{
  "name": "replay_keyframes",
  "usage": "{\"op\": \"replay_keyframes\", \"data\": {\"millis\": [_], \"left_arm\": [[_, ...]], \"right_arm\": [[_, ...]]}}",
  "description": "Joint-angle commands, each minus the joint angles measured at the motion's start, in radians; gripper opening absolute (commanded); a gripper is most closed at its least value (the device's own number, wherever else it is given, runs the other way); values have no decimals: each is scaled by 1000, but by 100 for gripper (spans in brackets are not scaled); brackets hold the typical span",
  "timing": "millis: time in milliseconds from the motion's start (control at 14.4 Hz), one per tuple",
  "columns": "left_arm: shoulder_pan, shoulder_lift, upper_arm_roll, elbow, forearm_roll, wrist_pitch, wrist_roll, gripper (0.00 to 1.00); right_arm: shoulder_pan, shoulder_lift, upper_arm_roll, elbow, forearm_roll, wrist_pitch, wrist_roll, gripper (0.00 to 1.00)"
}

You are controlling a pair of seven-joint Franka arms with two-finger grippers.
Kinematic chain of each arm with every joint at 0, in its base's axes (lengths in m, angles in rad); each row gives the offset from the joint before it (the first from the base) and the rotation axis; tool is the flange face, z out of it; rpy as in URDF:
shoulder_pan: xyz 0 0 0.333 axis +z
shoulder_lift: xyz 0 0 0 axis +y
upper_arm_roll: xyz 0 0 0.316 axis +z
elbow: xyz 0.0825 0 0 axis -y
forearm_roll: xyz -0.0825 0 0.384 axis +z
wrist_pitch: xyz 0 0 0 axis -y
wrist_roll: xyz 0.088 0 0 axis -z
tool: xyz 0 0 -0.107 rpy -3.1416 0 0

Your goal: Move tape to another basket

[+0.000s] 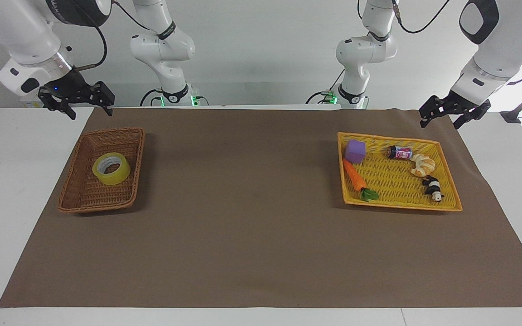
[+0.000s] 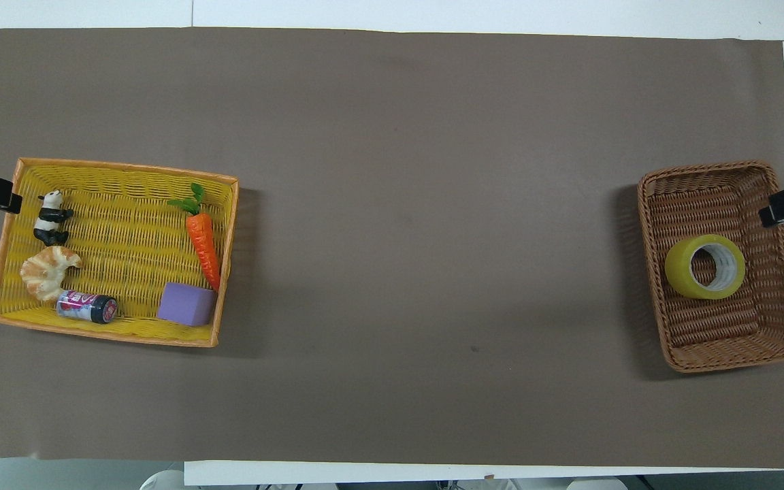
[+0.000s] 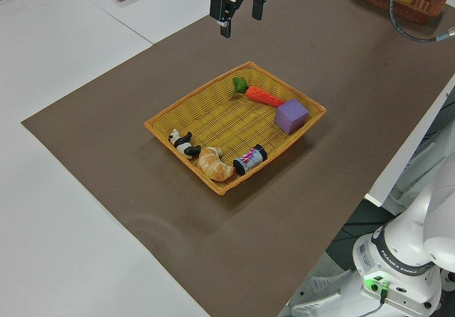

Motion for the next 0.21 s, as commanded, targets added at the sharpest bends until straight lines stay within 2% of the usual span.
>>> {"op": "replay_keyframes", "data": {"millis": [0,139], "left_arm": [[1,1,0,4,10,-18,-1,100],[1,1,0,4,10,-18,-1,100]], "right_arm": [[10,16,-8,23,-5,-12,36,100],[12,16,-11,23,-6,-12,39,100]]}}
